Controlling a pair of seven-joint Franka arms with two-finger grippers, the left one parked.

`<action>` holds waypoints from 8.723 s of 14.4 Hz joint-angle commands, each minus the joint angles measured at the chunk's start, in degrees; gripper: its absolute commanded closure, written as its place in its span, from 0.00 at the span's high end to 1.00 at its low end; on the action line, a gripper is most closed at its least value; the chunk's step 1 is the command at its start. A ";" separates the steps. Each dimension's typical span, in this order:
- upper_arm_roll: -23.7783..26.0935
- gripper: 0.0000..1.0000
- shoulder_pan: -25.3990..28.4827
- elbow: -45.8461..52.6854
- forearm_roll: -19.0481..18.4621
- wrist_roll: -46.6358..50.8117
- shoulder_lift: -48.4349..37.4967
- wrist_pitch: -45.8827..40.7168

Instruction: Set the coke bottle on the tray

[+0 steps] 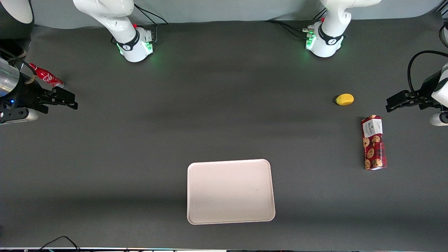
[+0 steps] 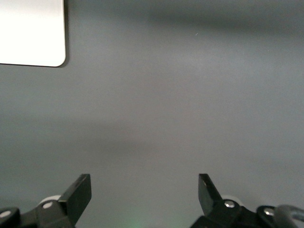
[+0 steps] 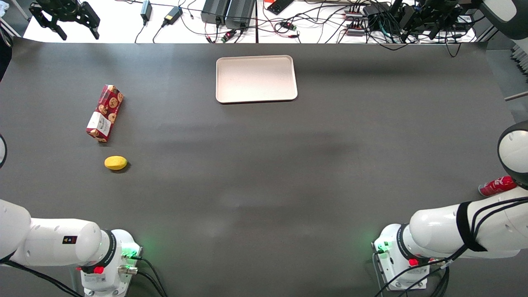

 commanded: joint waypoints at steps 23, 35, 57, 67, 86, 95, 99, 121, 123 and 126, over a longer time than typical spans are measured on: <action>-61.89 1.00 9.28 -47.66 -16.67 -47.49 -25.32 23.04; -80.98 1.00 9.80 -49.70 -19.31 -68.77 -25.23 36.95; -87.05 0.26 15.51 -51.28 -16.58 -73.52 -25.67 41.17; -84.08 0.08 16.30 -49.88 -16.58 -72.29 -25.84 35.99; -29.51 0.04 16.13 -4.21 2.21 -35.24 -18.92 -6.79; -1.20 0.04 16.30 18.93 5.57 4.84 6.56 -2.27; 3.30 0.04 18.67 20.69 3.47 12.51 17.99 8.02; 3.21 1.00 25.62 24.83 -9.99 23.16 43.33 32.21; 4.09 1.00 25.45 25.18 -9.55 23.25 41.58 30.03; 5.50 1.00 24.74 25.18 -9.72 28.24 36.49 24.23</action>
